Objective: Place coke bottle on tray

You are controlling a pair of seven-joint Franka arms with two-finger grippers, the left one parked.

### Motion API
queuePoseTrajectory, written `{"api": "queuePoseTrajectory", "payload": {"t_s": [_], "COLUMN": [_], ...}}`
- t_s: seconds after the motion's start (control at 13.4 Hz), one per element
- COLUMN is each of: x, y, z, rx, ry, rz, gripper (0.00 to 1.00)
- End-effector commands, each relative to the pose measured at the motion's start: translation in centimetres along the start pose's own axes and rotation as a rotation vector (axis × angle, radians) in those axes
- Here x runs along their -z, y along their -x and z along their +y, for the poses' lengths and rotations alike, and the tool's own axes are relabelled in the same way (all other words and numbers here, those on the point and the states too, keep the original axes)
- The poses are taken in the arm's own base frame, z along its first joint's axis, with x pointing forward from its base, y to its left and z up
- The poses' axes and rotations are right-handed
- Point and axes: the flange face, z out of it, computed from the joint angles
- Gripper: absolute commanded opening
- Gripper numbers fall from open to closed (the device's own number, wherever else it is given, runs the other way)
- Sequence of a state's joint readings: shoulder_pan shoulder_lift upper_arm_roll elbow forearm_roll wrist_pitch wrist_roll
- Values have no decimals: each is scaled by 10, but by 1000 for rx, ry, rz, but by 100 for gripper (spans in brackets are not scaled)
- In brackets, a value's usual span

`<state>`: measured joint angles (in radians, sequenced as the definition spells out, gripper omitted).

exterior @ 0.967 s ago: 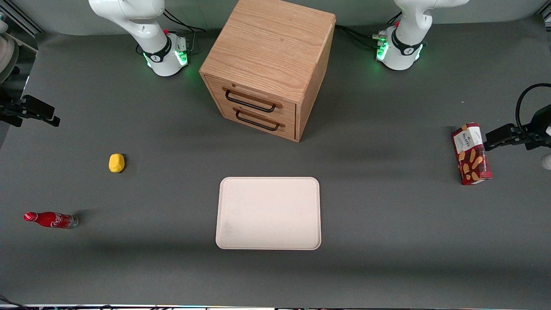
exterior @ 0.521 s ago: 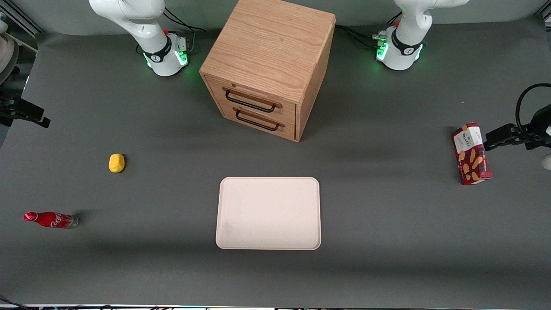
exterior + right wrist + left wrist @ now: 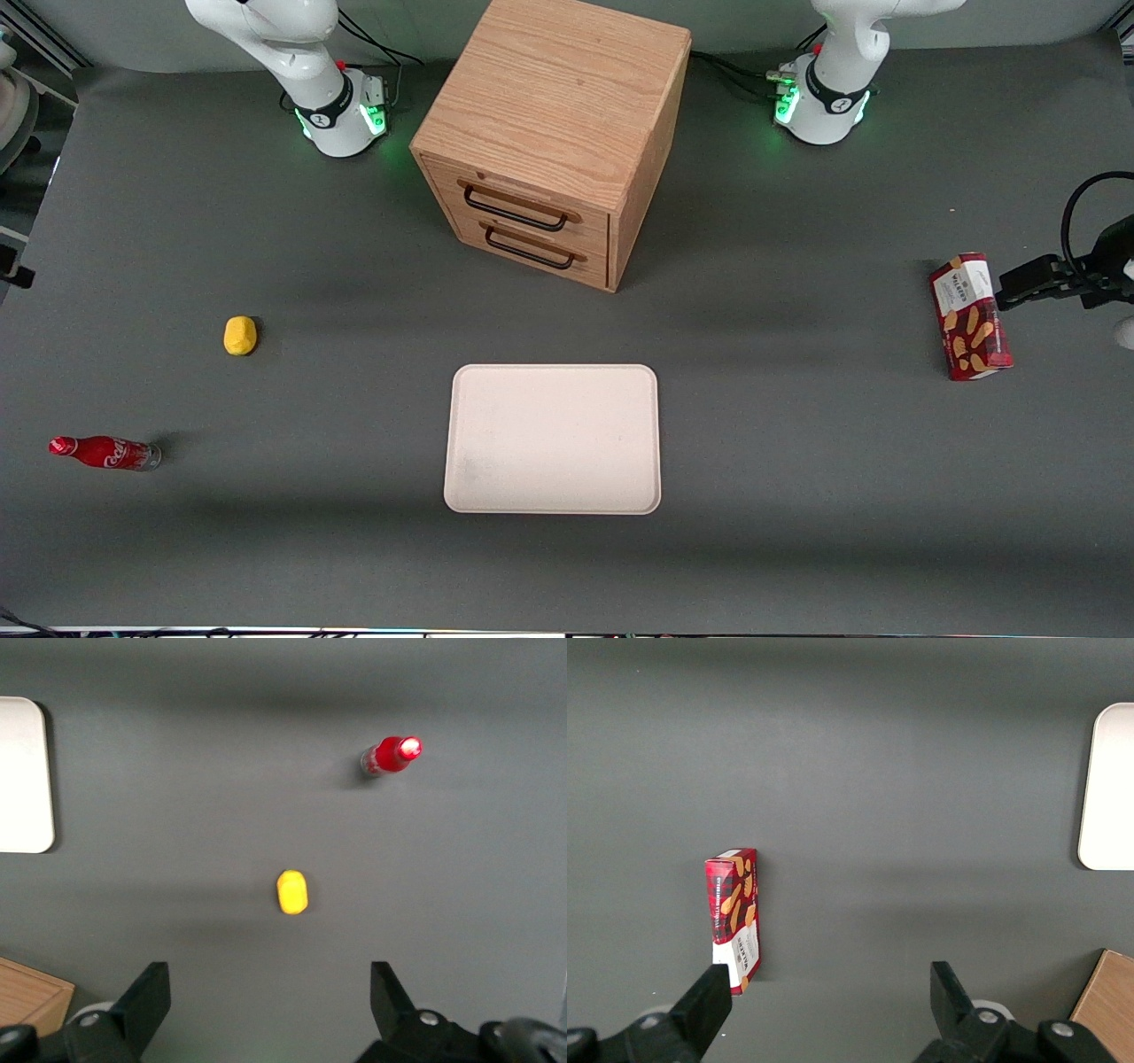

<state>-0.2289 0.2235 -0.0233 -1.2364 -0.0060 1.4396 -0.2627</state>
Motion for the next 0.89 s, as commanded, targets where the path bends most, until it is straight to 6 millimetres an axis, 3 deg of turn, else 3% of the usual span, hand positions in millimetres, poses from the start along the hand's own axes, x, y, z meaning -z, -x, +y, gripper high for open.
{"api": "queuePoseTrajectory", "payload": {"t_s": [0.0, 0.22, 0.37, 0.82], "x": [-3, -20, -24, -55], "y": [-23, -27, -24, -43], "z": [38, 100, 130, 148], "rx": [68, 142, 161, 211], "ry": [-15, -23, -5, 15], "rz": [7, 26, 49, 75], "gripper": [100, 100, 100, 100]}}
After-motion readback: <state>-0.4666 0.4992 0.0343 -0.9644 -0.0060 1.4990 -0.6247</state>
